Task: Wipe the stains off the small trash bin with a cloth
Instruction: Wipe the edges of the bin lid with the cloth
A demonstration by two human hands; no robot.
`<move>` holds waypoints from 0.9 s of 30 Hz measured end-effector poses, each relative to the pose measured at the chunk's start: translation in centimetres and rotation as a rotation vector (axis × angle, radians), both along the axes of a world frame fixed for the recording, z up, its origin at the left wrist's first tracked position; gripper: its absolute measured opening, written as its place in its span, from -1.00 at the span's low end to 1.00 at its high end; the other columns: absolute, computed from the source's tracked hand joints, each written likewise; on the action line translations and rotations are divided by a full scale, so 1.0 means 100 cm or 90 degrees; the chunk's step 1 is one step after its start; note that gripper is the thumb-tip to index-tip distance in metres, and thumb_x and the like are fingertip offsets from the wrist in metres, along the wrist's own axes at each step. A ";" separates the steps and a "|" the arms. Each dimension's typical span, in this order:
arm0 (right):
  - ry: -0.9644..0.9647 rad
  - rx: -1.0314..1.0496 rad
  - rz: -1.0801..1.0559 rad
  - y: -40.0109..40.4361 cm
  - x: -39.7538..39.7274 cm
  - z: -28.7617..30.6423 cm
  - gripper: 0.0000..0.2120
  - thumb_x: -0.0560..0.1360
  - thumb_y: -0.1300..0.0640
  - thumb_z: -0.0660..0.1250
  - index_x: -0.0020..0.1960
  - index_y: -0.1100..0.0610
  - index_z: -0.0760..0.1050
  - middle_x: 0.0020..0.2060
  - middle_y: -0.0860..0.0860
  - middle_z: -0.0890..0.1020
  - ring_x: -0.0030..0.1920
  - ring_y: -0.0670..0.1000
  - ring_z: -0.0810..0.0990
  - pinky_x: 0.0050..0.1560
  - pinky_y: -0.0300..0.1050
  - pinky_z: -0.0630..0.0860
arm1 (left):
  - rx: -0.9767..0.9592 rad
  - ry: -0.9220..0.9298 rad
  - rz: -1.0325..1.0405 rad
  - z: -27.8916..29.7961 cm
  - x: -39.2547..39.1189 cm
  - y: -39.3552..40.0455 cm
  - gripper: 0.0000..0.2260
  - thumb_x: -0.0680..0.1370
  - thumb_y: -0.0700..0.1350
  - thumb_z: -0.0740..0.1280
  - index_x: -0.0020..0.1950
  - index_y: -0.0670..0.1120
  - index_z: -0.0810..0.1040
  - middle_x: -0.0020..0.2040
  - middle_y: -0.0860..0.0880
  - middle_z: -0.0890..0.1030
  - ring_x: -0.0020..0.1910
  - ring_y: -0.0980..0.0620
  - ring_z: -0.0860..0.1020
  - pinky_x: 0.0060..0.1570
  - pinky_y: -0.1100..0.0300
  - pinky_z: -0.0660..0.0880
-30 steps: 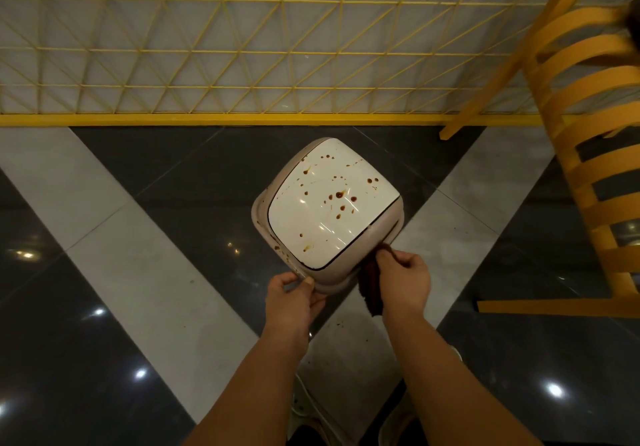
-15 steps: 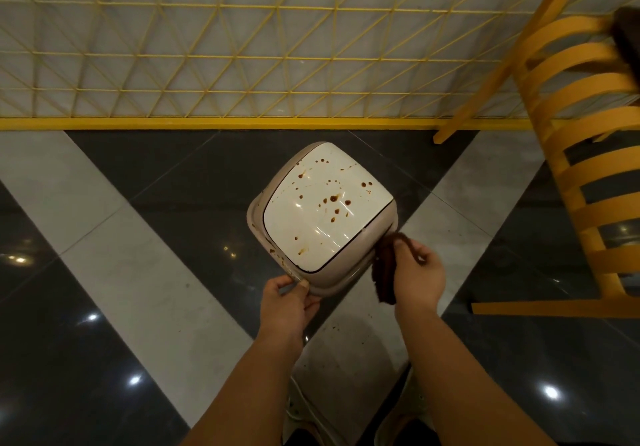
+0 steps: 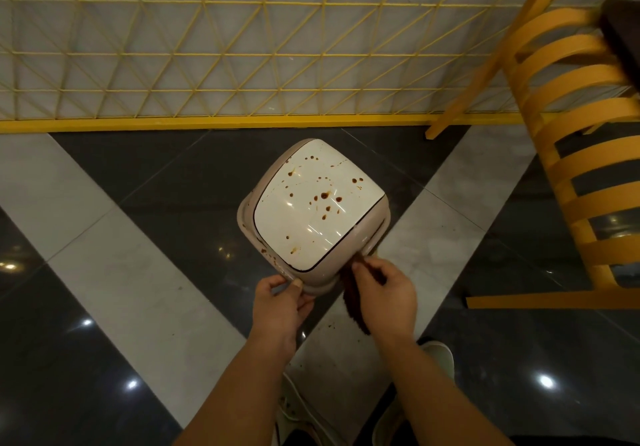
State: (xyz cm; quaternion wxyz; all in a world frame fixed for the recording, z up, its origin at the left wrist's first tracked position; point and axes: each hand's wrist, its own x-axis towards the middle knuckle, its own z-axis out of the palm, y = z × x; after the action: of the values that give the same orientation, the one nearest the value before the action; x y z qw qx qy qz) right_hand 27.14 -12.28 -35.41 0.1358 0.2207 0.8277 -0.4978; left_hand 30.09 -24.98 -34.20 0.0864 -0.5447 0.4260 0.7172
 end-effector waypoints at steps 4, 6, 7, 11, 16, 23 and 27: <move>-0.038 0.003 -0.096 0.018 -0.056 0.002 -0.79 0.53 -0.03 0.33 0.16 -0.09 0.52 -0.06 -0.09 0.62 -0.11 0.03 0.63 -0.06 0.06 0.64 | 0.007 -0.006 -0.014 0.004 -0.001 -0.001 -0.86 0.56 -0.26 0.29 0.01 -0.03 0.42 0.03 -0.19 0.60 0.03 -0.14 0.62 0.20 -0.11 0.50; -0.070 -0.012 -0.126 0.018 -0.062 -0.002 -0.74 0.53 -0.03 0.33 0.21 -0.07 0.48 -0.01 -0.06 0.60 -0.05 0.06 0.63 0.03 0.10 0.61 | 0.007 -0.004 -0.016 0.005 -0.002 -0.001 -0.85 0.56 -0.27 0.28 -0.01 -0.03 0.41 0.05 -0.20 0.60 0.04 -0.14 0.62 0.21 -0.11 0.49; -0.088 -0.030 -0.130 0.015 -0.057 -0.004 -0.76 0.53 -0.03 0.33 0.18 -0.04 0.49 -0.02 -0.04 0.60 -0.04 0.06 0.62 0.06 0.11 0.60 | 0.007 -0.003 -0.017 0.006 -0.002 0.000 -0.85 0.56 -0.27 0.28 -0.01 -0.02 0.41 0.04 -0.21 0.60 0.03 -0.15 0.61 0.21 -0.11 0.49; -0.163 -0.128 -0.149 -0.013 -0.002 -0.007 -0.86 0.53 0.04 0.34 0.07 0.01 0.47 -0.03 0.02 0.59 0.00 0.07 0.59 0.11 0.07 0.57 | -0.021 0.000 -0.015 0.007 -0.001 0.004 -0.85 0.56 -0.27 0.28 -0.02 -0.01 0.42 0.00 -0.19 0.61 0.02 -0.13 0.61 0.19 -0.06 0.51; -0.171 -0.149 -0.158 -0.012 -0.009 -0.007 -0.82 0.47 0.07 0.41 0.04 0.00 0.49 -0.04 0.02 0.61 -0.03 0.08 0.61 0.05 0.07 0.61 | -0.035 0.004 -0.025 0.003 -0.001 0.004 -0.85 0.57 -0.26 0.28 -0.03 0.00 0.41 0.01 -0.18 0.61 0.00 -0.10 0.62 0.11 -0.01 0.54; -0.174 -0.132 -0.148 0.007 -0.062 -0.003 -0.68 0.53 0.02 0.33 0.27 0.04 0.49 0.03 0.04 0.61 -0.01 0.11 0.60 0.05 0.06 0.60 | -0.013 -0.002 -0.018 0.002 -0.004 0.002 -0.85 0.57 -0.27 0.26 -0.04 -0.01 0.41 0.03 -0.20 0.58 0.03 -0.14 0.61 0.19 -0.08 0.51; -0.237 -0.188 -0.145 0.001 -0.041 -0.006 -0.77 0.55 0.03 0.31 0.17 0.07 0.54 -0.02 0.07 0.61 -0.01 0.12 0.59 0.09 0.01 0.57 | -0.025 0.006 0.063 0.000 -0.002 -0.002 -0.84 0.56 -0.25 0.29 0.12 -0.08 0.48 0.09 -0.19 0.61 0.08 -0.13 0.61 0.22 -0.08 0.49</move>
State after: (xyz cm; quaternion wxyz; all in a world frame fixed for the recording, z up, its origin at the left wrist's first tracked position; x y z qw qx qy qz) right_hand 23.06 -12.19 -36.05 0.2594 0.3779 0.6768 -0.5760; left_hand 29.92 -25.22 -34.25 0.0381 -0.5631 0.4133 0.7146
